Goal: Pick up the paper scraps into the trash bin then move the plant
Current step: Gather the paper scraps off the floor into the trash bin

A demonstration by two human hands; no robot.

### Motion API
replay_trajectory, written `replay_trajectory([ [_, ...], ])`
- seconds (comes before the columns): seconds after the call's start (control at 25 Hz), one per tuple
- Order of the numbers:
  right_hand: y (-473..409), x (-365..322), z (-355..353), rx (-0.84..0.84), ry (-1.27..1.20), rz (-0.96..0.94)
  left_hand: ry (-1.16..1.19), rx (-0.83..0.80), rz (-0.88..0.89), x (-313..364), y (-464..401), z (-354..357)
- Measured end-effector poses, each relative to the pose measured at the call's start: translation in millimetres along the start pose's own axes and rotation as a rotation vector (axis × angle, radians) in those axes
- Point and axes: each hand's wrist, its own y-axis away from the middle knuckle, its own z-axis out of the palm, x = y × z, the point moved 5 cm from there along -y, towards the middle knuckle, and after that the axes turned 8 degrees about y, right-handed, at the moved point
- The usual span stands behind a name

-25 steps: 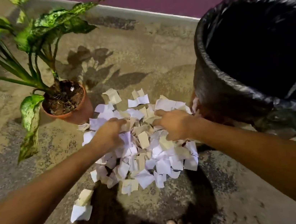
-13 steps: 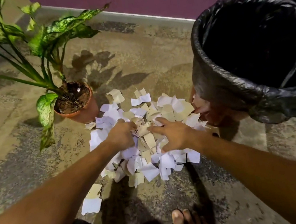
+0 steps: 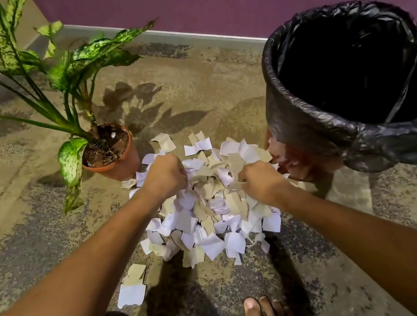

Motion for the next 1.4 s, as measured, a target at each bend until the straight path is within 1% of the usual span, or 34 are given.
replay_trajectory([
  [0.08, 4.5, 5.3, -10.8, 0.007, -0.05, 0.039, 0.029, 0.052, -0.005, 9.9, 1.7, -13.3],
  [0.16, 8.3, 3.2, -29.8, 0.054, -0.091, 0.044, 0.085, 0.108, -0.015, 20.0, 2.8, -28.3],
  [0.28, 17.3, -7.7, -79.3, 0.195, -0.162, 0.024, 0.217, 0.173, -0.046, 33.4, 6.1, -54.5],
  [0.44, 40.4, -13.6, -167.6, 0.437, -0.231, 0.019, 0.47, 0.305, -0.065, 57.7, 20.1, -101.5],
  [0.56, 66.7, 9.8, -229.9, 0.664, -0.297, 0.065, 0.546, 0.379, 0.0, 94.3, 31.8, -134.5],
  [0.68, 90.1, 54.6, -264.9, 0.831, -0.319, 0.181, 0.597, 0.463, 0.16, 143.6, 33.5, -156.8],
  [0.72, 92.7, 70.7, -267.5, 0.846, -0.306, 0.231, 0.588, 0.493, 0.217, 161.6, 31.2, -159.7],
  [0.8, 88.1, 100.0, -262.5, 0.808, -0.236, 0.321, 0.534, 0.514, 0.314, 199.2, 21.4, -156.3],
  [0.96, 69.7, 141.7, -235.0, 0.612, -0.063, 0.431, 0.361, 0.408, 0.403, 262.5, -4.7, -119.1],
  [1.04, 64.9, 156.5, -221.1, 0.522, -0.023, 0.454, 0.283, 0.358, 0.45, 280.7, -15.2, -102.7],
  [1.12, 62.3, 170.6, -211.0, 0.469, -0.015, 0.469, 0.264, 0.293, 0.505, 290.6, -22.7, -92.8],
  [1.2, 63.8, 183.5, -206.3, 0.466, -0.045, 0.481, 0.264, 0.254, 0.558, 295.2, -26.5, -87.7],
  [1.28, 66.9, 191.6, -205.6, 0.492, -0.084, 0.489, 0.279, 0.261, 0.601, 295.9, -26.8, -86.3],
  [1.4, 69.7, 194.3, -206.9, 0.535, -0.094, 0.484, 0.366, 0.28, 0.626, 290.4, -22.6, -87.3],
])
